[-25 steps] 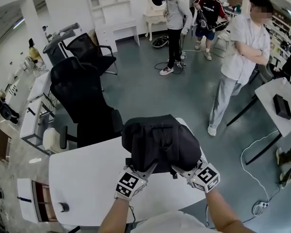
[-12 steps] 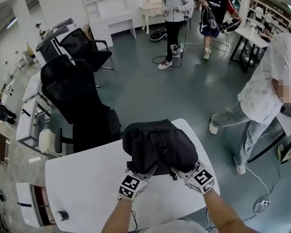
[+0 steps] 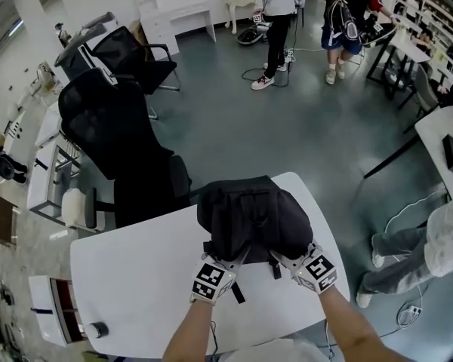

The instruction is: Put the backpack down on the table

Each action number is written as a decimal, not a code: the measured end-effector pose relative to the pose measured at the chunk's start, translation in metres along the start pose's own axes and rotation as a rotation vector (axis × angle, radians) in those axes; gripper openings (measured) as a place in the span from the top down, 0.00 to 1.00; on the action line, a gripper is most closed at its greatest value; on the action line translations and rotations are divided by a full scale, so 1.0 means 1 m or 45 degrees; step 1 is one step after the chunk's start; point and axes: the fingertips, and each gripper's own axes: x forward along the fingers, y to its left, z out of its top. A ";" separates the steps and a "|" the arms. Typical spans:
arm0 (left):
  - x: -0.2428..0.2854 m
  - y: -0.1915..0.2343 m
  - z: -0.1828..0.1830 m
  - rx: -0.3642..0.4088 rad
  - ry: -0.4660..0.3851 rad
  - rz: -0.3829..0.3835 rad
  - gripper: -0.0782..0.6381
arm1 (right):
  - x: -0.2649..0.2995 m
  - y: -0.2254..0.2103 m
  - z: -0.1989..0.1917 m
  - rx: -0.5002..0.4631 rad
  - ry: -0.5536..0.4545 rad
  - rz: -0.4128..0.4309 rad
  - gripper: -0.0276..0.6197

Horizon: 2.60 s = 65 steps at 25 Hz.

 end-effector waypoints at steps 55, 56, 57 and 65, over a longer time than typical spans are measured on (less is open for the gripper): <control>0.012 0.019 -0.030 -0.074 -0.009 0.098 0.54 | 0.013 -0.014 -0.030 0.049 0.059 -0.071 0.55; 0.010 0.019 -0.031 -0.079 -0.013 0.106 0.53 | 0.013 -0.014 -0.030 0.050 0.063 -0.079 0.54; 0.008 0.021 -0.033 -0.081 -0.017 0.116 0.52 | 0.013 -0.013 -0.030 0.051 0.067 -0.086 0.54; -0.012 0.017 -0.028 -0.087 -0.047 0.159 0.50 | 0.002 -0.013 -0.028 0.045 0.110 -0.170 0.50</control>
